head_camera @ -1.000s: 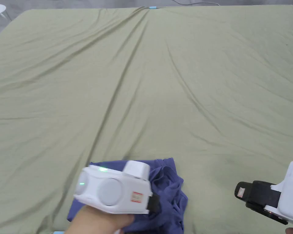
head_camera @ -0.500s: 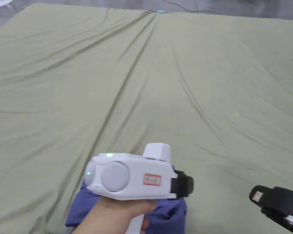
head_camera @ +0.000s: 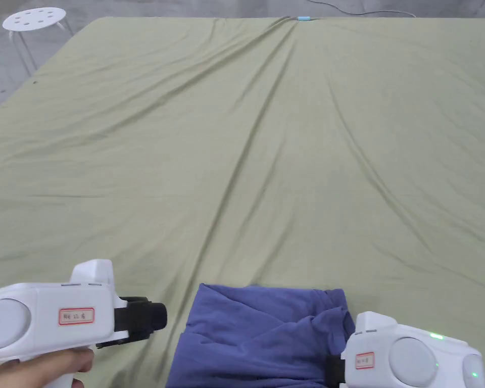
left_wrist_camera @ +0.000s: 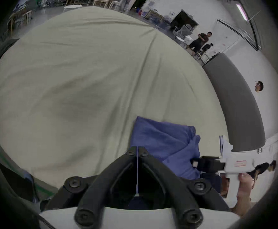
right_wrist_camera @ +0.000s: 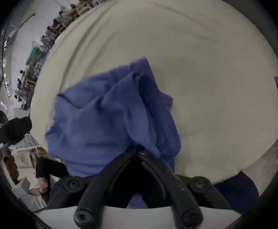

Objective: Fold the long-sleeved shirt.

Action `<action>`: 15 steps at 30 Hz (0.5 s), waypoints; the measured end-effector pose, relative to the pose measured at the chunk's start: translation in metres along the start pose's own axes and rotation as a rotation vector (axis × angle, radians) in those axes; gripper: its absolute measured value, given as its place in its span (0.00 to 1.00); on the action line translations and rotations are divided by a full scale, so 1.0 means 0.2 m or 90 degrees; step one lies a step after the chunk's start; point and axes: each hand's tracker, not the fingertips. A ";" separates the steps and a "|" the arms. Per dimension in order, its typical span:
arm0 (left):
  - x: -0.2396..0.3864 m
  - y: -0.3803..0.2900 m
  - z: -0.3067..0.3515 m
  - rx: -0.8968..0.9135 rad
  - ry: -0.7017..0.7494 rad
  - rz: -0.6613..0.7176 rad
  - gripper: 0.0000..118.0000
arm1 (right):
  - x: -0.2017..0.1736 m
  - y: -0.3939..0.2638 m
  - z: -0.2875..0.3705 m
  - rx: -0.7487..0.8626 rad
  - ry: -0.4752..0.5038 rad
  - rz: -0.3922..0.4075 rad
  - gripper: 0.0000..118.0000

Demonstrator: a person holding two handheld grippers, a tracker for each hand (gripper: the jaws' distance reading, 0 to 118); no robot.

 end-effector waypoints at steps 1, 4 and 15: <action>0.00 0.00 -0.02 -0.005 -0.006 -0.003 0.00 | -0.01 0.01 0.02 0.004 0.003 0.028 0.04; 0.00 0.01 -0.05 -0.013 -0.059 0.017 0.00 | 0.02 0.03 0.04 -0.010 0.014 0.030 0.04; 0.02 -0.07 -0.42 -0.140 -0.111 -0.065 0.89 | 0.16 -0.02 0.05 -0.001 0.104 -0.039 0.04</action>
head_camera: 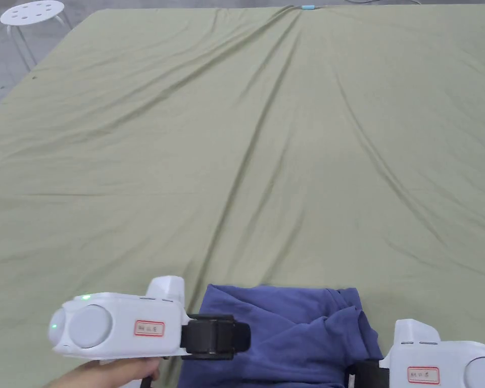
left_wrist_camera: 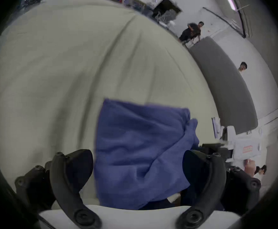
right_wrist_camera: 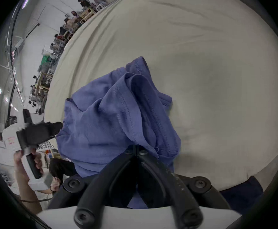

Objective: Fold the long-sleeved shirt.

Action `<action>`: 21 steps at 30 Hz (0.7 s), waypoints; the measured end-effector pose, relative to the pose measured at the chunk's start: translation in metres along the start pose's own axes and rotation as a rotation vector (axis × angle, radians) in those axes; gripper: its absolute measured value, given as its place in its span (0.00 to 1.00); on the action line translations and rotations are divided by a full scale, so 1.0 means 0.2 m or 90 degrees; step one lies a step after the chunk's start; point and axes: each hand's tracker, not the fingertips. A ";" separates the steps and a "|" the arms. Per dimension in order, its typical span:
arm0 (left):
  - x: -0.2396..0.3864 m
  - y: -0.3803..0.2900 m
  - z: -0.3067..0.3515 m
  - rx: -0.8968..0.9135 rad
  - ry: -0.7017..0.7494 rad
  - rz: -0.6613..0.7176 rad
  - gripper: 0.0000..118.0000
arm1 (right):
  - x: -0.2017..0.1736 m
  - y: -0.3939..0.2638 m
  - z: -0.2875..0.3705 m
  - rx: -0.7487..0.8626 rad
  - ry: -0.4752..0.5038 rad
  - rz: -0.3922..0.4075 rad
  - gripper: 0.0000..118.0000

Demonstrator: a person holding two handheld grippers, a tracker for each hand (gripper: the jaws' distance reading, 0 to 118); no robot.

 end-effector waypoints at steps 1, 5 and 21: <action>0.00 -0.01 -0.04 -0.027 -0.018 -0.003 0.87 | 0.01 0.00 0.00 0.001 0.003 -0.003 0.04; 0.11 -0.01 -0.06 -0.013 0.060 -0.106 0.60 | 0.00 -0.01 0.00 0.004 0.008 -0.010 0.04; -0.32 0.09 0.64 0.144 0.066 0.098 0.09 | -0.86 0.05 0.01 0.068 0.080 0.031 0.03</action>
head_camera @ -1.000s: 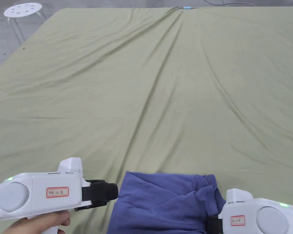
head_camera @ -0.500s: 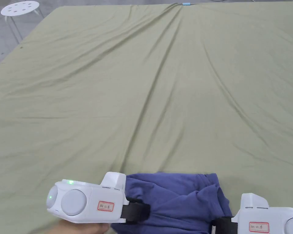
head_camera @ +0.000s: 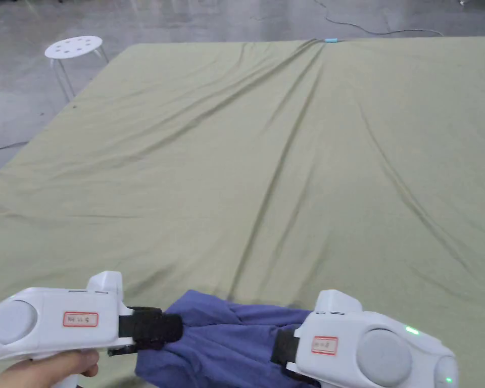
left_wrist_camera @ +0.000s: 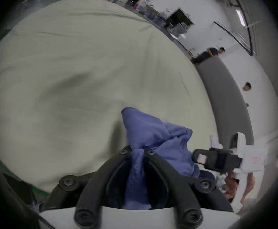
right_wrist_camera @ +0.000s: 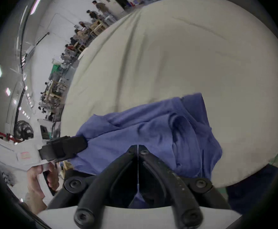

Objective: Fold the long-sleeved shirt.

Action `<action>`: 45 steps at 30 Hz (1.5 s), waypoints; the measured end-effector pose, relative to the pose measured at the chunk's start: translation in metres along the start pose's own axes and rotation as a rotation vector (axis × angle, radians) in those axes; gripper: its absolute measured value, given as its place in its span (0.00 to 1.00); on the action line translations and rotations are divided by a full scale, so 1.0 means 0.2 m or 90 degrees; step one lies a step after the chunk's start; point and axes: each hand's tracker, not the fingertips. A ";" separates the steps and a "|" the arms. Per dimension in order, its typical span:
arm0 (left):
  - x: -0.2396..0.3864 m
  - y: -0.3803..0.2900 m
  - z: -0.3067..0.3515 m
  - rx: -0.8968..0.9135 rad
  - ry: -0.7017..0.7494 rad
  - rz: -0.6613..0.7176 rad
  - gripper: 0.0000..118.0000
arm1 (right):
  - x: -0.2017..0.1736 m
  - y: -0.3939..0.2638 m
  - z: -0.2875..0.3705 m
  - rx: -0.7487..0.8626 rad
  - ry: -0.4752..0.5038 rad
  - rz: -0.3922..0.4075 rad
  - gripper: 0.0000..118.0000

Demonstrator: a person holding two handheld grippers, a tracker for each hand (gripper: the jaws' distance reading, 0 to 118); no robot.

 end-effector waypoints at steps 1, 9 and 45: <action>-0.08 0.04 0.06 0.015 0.030 0.008 0.09 | -0.10 -0.01 -0.04 -0.013 0.014 0.011 0.03; -0.77 0.25 0.48 0.096 0.231 0.125 0.09 | -0.84 -0.11 -0.25 -0.057 0.135 0.108 0.03; 1.25 0.02 1.13 0.603 0.152 -0.378 0.00 | 0.02 -0.05 1.76 0.590 -0.165 0.282 0.03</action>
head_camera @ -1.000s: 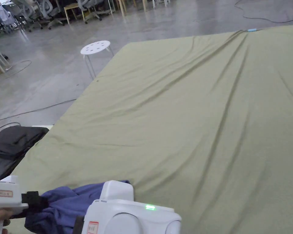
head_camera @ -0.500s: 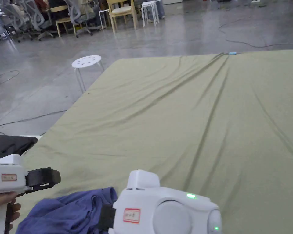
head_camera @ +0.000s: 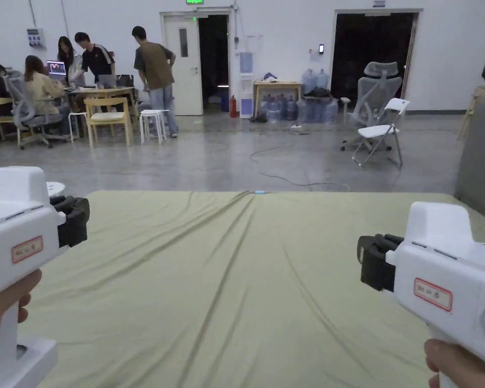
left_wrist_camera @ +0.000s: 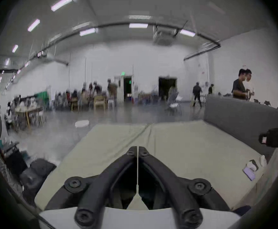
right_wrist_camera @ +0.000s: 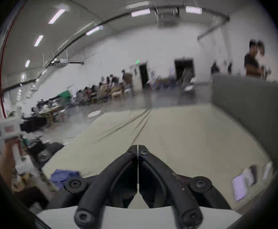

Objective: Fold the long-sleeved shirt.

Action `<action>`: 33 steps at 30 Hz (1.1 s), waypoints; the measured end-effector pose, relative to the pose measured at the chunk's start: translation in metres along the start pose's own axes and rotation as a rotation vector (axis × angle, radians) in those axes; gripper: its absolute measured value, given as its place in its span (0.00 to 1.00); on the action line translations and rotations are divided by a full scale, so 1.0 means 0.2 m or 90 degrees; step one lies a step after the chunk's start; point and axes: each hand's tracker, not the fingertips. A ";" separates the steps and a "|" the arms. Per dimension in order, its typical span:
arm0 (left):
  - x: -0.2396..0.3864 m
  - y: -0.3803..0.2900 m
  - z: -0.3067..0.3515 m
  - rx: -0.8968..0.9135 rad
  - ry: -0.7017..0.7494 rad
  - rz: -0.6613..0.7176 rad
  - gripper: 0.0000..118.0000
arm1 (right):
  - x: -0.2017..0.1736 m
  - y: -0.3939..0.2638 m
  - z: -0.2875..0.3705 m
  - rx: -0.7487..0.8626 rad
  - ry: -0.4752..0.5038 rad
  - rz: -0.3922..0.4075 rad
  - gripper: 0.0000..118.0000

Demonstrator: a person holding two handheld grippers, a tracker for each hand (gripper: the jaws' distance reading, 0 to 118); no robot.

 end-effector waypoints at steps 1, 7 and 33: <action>0.07 0.03 0.03 0.025 -0.010 0.004 0.00 | 0.04 0.03 0.06 0.019 -0.013 0.009 0.03; 0.45 0.10 0.15 0.089 -0.043 0.018 0.01 | 0.19 0.09 0.25 0.095 -0.077 -0.007 0.04; 0.69 0.01 0.32 0.109 -0.027 0.028 1.00 | 0.26 0.05 0.22 0.095 -0.053 -0.015 1.00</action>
